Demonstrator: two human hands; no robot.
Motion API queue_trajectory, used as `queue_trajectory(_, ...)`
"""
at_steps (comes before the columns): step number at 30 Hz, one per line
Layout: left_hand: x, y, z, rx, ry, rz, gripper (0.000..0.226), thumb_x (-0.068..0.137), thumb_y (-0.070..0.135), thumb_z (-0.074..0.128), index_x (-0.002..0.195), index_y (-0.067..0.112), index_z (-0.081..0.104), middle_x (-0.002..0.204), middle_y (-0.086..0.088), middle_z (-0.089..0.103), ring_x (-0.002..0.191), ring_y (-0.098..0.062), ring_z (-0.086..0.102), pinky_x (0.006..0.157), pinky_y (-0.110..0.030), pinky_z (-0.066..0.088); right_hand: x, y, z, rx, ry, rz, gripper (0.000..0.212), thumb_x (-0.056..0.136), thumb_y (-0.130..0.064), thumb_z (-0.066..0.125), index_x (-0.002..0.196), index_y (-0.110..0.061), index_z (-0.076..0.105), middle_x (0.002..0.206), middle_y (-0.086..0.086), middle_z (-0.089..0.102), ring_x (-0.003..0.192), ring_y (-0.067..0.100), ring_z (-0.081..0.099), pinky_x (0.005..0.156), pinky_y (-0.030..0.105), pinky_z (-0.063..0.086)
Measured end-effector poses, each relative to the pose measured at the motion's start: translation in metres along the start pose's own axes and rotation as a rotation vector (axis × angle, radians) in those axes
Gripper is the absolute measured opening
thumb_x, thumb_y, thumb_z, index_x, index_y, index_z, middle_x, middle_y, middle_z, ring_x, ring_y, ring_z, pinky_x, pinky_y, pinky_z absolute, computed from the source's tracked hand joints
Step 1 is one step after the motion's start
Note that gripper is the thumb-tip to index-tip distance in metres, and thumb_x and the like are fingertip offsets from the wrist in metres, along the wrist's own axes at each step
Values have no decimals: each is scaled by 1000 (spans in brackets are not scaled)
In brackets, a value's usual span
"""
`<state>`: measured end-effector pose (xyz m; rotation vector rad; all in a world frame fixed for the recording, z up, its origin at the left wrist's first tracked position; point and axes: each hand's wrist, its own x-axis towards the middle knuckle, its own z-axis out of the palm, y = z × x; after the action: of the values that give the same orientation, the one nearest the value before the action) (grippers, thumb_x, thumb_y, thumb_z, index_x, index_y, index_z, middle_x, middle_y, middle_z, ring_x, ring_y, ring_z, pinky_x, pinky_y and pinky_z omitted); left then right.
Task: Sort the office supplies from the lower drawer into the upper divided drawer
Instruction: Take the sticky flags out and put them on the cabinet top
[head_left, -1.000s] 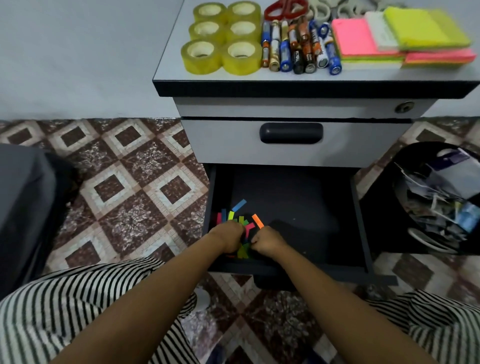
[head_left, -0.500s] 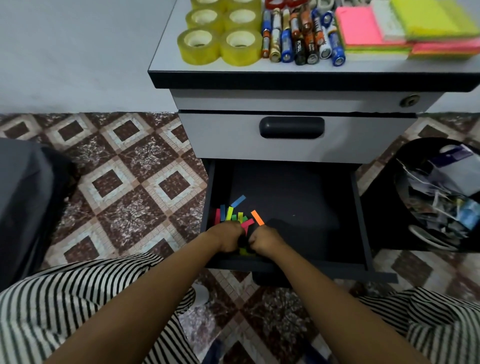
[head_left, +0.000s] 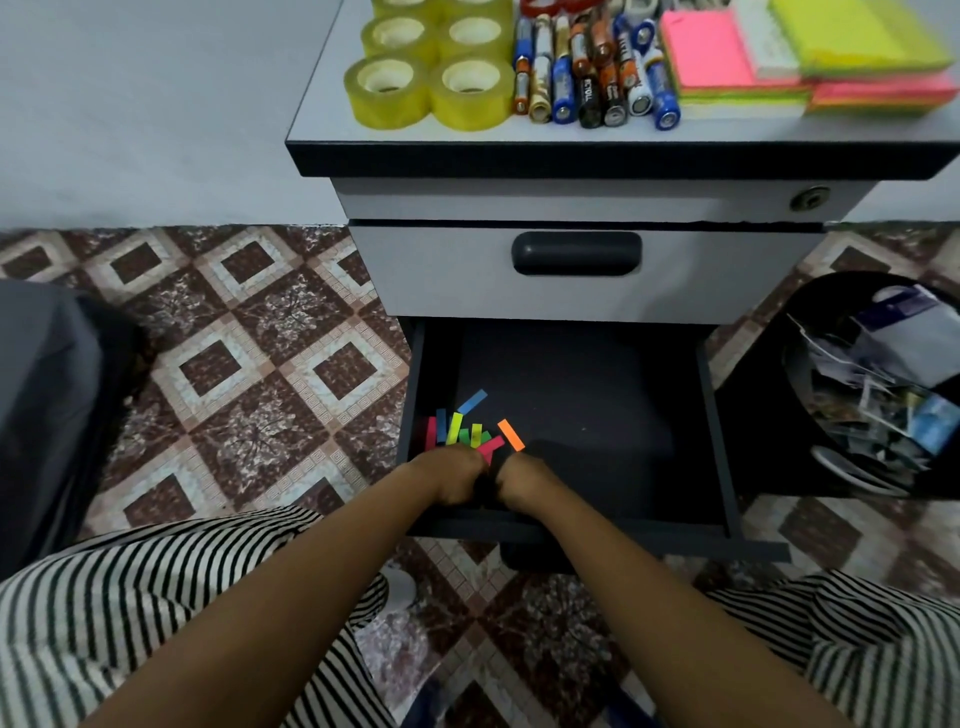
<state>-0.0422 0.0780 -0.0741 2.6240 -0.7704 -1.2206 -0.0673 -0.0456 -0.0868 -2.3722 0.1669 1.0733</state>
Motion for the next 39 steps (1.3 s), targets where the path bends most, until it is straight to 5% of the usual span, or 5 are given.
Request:
queue_trajectory(13,0,-2,-10,-111,117,-31,23,89,16,57,103,3,69,104,-14,66,94,-24,59,80,-29,44,-9,3,-8,114,94,-36,27,83,-4,49,57,-7,53,64,9,50,63,21,50,59,28,42)
queue_trajectory(17,3,-4,-20,-389,223,-58,20,86,15,64,101,4,70,92,-6,66,80,-9,53,62,-16,38,-17,10,-16,302,240,-108,15,89,-14,59,94,-5,71,97,8,67,90,19,60,67,23,41)
queue_trajectory(22,5,-1,-25,-806,267,-85,11,86,11,66,94,4,70,70,2,58,65,-6,51,66,-20,42,-21,18,-28,612,273,-130,7,88,-13,63,85,-15,70,73,-3,60,69,8,53,59,18,41)
queue_trajectory(31,11,17,-12,-1235,339,-184,6,91,8,59,88,11,62,72,-4,59,63,-9,54,52,-17,44,-15,26,-29,849,270,-23,19,92,-11,57,109,-3,63,96,12,68,67,11,63,56,19,46)
queue_trajectory(39,22,14,-11,-878,500,-184,14,89,6,60,96,-3,68,75,2,60,65,-2,51,54,-5,39,-7,32,-36,711,452,4,22,90,-13,61,109,-5,69,108,7,68,101,18,60,81,23,43)
